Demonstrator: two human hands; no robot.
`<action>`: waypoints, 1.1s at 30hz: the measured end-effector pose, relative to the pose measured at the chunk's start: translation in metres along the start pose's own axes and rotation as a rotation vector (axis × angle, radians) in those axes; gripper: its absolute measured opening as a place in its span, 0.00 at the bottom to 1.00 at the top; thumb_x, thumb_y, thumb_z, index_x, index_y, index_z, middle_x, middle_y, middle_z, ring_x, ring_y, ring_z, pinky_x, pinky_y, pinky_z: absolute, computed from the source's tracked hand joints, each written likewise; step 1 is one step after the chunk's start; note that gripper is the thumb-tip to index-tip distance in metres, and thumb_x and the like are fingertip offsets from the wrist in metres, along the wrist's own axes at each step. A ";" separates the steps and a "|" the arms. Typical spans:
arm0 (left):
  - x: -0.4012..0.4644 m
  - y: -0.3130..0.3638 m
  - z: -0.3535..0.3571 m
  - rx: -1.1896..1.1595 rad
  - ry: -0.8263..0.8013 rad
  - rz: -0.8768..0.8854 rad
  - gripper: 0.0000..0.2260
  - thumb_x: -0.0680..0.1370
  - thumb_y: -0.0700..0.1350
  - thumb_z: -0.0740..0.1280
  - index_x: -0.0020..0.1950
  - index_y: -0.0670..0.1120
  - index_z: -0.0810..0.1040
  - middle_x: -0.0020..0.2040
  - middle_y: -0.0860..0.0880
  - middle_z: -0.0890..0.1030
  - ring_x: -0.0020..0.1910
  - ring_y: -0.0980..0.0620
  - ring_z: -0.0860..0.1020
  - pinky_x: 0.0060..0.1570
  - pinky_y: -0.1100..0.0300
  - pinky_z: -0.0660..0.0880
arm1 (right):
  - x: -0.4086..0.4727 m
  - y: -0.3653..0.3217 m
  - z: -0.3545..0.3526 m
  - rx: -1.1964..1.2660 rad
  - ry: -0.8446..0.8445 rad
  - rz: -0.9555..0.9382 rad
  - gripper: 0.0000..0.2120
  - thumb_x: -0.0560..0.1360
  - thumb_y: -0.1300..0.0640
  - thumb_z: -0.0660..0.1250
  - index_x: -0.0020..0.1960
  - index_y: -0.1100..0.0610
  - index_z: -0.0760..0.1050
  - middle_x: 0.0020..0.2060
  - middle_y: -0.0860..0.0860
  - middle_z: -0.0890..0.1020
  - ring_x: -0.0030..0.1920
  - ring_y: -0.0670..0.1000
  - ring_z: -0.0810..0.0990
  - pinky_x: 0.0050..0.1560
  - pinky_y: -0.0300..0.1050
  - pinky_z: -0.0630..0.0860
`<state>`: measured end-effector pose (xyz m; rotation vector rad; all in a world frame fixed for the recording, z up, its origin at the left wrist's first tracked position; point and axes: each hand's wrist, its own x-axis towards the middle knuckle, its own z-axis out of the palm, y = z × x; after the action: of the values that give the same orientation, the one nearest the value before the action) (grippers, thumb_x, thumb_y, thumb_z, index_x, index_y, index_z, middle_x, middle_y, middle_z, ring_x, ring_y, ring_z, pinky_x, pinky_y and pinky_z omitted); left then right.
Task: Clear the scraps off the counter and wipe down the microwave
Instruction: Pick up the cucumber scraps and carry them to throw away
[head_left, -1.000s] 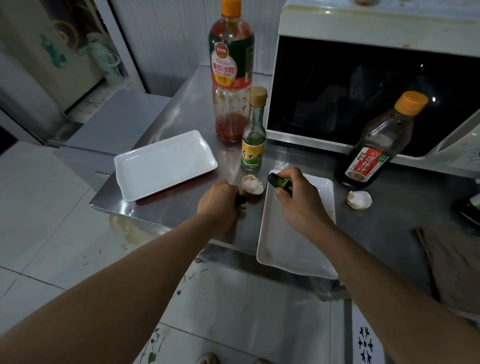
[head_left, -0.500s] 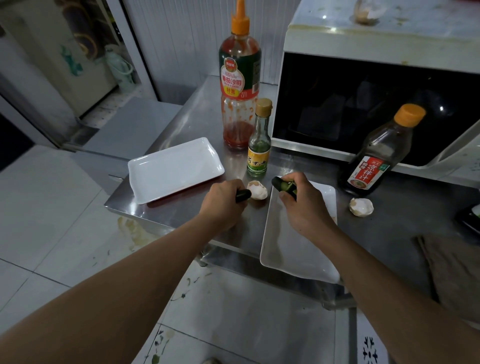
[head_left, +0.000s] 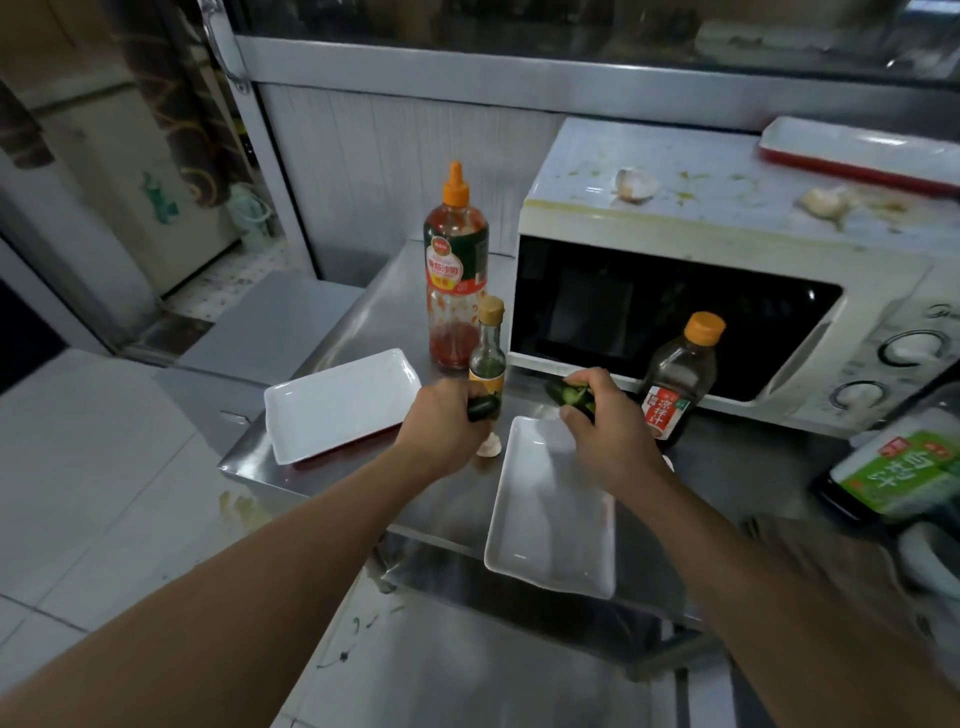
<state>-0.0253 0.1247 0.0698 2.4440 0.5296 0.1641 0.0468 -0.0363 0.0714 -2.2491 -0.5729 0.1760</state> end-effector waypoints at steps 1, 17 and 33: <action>-0.002 0.006 -0.004 -0.011 0.004 0.005 0.06 0.73 0.40 0.68 0.47 0.45 0.82 0.43 0.45 0.82 0.43 0.46 0.79 0.39 0.63 0.68 | -0.002 -0.003 -0.006 0.004 -0.001 0.001 0.14 0.78 0.59 0.62 0.63 0.54 0.68 0.53 0.52 0.76 0.48 0.48 0.72 0.43 0.38 0.66; -0.018 0.082 -0.048 -0.128 0.002 0.179 0.04 0.74 0.41 0.70 0.43 0.49 0.78 0.36 0.55 0.77 0.38 0.59 0.75 0.35 0.71 0.67 | -0.038 -0.041 -0.092 -0.029 0.121 0.014 0.12 0.78 0.60 0.62 0.61 0.55 0.69 0.55 0.55 0.75 0.54 0.55 0.73 0.49 0.42 0.68; -0.043 0.083 -0.064 -0.104 -0.306 0.604 0.03 0.72 0.39 0.71 0.44 0.44 0.81 0.37 0.49 0.80 0.32 0.54 0.76 0.38 0.57 0.75 | -0.150 -0.089 -0.070 -0.094 0.507 0.322 0.12 0.78 0.59 0.62 0.61 0.54 0.69 0.46 0.46 0.73 0.41 0.44 0.71 0.33 0.26 0.64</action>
<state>-0.0518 0.0824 0.1709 2.3935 -0.3497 0.0578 -0.0962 -0.0996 0.1754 -2.3427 0.0532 -0.2631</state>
